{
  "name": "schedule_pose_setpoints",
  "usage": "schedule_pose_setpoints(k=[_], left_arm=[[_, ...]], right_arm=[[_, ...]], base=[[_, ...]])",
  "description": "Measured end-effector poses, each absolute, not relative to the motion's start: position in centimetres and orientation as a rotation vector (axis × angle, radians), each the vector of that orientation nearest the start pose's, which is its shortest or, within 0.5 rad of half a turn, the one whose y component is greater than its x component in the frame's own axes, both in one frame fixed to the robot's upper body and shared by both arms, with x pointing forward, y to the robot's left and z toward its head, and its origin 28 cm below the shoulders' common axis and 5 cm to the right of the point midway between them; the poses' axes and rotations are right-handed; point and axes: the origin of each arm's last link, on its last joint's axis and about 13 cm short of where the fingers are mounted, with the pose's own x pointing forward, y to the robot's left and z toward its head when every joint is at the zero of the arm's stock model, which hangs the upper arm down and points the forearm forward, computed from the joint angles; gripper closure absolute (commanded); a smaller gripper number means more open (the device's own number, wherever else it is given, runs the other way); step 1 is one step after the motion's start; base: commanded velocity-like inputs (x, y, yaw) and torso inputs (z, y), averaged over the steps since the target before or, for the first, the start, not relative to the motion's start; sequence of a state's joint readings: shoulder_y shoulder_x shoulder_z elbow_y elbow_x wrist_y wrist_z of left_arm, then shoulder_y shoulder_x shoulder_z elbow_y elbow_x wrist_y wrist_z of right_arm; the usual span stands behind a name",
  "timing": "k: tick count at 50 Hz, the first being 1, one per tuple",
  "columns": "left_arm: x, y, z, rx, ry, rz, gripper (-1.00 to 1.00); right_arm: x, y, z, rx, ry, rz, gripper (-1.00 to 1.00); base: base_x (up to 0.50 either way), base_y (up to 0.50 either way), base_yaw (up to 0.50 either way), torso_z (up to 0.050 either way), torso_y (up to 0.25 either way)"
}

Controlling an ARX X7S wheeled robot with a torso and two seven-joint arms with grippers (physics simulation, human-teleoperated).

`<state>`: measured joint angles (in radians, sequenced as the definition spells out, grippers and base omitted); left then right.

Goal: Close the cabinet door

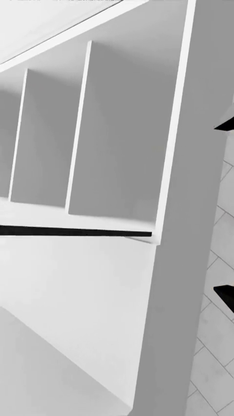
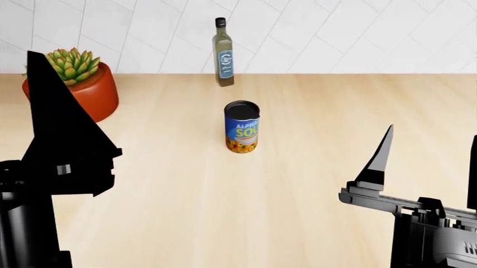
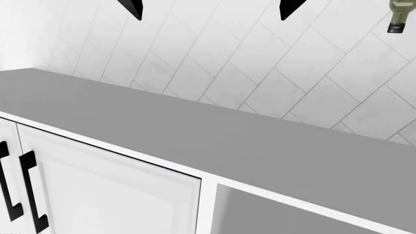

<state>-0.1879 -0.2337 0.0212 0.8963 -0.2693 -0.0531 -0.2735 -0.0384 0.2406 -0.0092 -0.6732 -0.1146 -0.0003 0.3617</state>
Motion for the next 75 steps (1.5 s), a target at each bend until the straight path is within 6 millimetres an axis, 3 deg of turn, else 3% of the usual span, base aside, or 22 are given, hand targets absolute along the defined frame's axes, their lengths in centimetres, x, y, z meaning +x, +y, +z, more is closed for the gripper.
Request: schedule_pose_setpoints(k=[27,58,67,75], left_arm=[[17.3,21.7,22.1,-0.150,-0.999,-0.004,-1.00],[17.5,21.9,22.0,-0.211,-0.963,0.060,-1.00],[18.8,22.9,24.5,-0.234,-0.953,0.141,-1.00],[20.0,24.1,29.4,-0.221,-1.013,0.125,-1.00]], right_arm=[[18.2,-12.8,14.9,-0.217,-0.692,-0.288,-1.00],[18.3,-12.7,14.8,-0.218,-0.684,-0.279,-1.00],[18.4,-12.7,14.7,-0.210,-0.674,-0.278,-1.00],[18.3,-12.7,14.6,-0.199,-0.665,-0.274,-1.00]], base=[[0.00,0.01,0.00,0.050,0.068],[0.09,0.09,0.00,0.000,0.000],[0.00,0.00,0.00,0.000,0.000],[0.00,0.00,0.00,0.000,0.000]])
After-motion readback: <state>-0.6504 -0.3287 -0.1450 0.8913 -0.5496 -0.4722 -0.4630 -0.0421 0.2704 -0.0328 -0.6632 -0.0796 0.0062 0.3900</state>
